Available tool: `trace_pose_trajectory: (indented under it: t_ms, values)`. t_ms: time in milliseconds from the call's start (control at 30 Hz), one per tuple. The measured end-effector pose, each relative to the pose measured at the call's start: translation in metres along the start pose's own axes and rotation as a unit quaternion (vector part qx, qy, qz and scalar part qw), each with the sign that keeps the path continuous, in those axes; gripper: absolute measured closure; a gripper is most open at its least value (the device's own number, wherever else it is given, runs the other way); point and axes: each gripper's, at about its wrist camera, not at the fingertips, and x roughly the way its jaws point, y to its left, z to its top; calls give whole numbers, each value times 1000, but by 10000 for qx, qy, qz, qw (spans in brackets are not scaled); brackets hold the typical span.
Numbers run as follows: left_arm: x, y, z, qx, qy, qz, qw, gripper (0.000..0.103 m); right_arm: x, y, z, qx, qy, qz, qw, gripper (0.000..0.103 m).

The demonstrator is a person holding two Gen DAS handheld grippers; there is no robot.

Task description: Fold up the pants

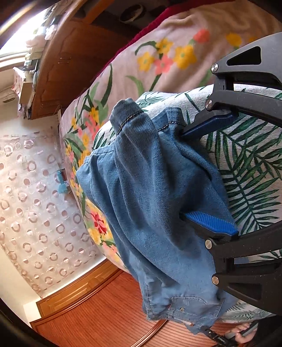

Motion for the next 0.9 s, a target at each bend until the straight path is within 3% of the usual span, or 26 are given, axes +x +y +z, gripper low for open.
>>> trace_pose_trajectory:
  t_ms: [167,233,267,400,533,667,900]
  values:
    - [6,2,-4,-4,86,75,9999,26,6,8,0,-203,-8,-278,9994,35]
    - [8,3,-4,14,125,123,9998,34,8,13,0,-311,-20,-476,9984,44]
    - [9,3,-5,22,131,132,9998,43,9,16,0,-360,-27,-563,9978,46]
    - [8,0,-6,104,129,79,9998,59,8,22,1,-462,-44,-788,9958,69]
    - [3,-3,-6,182,45,78,9998,65,7,25,1,-513,-54,-737,9960,94]
    - [-1,0,-5,150,-20,-22,9999,79,0,26,-1,-586,-181,-700,9957,98]
    - [-38,-15,5,282,-539,-51,9981,84,-30,25,-3,-730,-665,-665,9929,99]
